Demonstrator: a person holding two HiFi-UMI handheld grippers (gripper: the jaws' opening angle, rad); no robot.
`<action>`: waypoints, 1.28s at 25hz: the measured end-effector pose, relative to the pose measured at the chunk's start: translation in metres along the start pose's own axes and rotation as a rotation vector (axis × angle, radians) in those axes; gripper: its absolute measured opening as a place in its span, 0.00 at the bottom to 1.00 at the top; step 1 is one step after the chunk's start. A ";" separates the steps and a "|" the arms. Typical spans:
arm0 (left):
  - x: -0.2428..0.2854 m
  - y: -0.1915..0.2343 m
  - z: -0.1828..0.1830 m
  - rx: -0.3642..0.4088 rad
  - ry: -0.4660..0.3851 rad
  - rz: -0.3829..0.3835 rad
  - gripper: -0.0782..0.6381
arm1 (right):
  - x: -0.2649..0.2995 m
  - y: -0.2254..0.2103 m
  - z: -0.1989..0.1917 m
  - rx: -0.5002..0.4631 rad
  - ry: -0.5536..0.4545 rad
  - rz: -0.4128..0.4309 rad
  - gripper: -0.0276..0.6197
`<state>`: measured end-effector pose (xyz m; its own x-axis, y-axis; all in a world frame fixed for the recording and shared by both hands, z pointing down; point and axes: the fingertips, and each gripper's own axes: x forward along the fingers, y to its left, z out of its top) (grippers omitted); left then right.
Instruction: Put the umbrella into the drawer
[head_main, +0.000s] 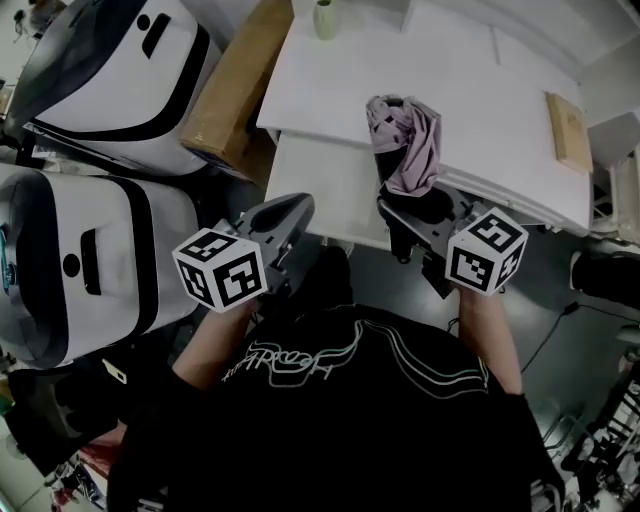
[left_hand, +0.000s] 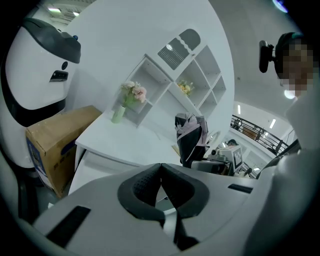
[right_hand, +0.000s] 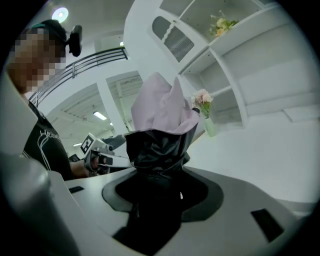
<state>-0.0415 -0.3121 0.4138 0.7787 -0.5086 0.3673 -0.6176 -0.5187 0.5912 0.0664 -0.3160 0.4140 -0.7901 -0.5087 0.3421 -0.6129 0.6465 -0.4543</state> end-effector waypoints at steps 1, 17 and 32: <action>0.003 0.009 -0.001 -0.010 0.009 0.010 0.14 | 0.011 -0.006 -0.004 -0.018 0.031 0.000 0.38; 0.002 0.125 -0.010 -0.199 -0.025 0.202 0.14 | 0.141 -0.081 -0.123 -0.244 0.488 0.030 0.38; 0.003 0.163 -0.042 -0.289 -0.016 0.261 0.14 | 0.204 -0.139 -0.241 -0.339 0.823 -0.004 0.38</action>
<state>-0.1350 -0.3688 0.5414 0.5964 -0.6097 0.5221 -0.7364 -0.1567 0.6582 -0.0124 -0.3723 0.7452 -0.4643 -0.0257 0.8853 -0.4830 0.8452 -0.2288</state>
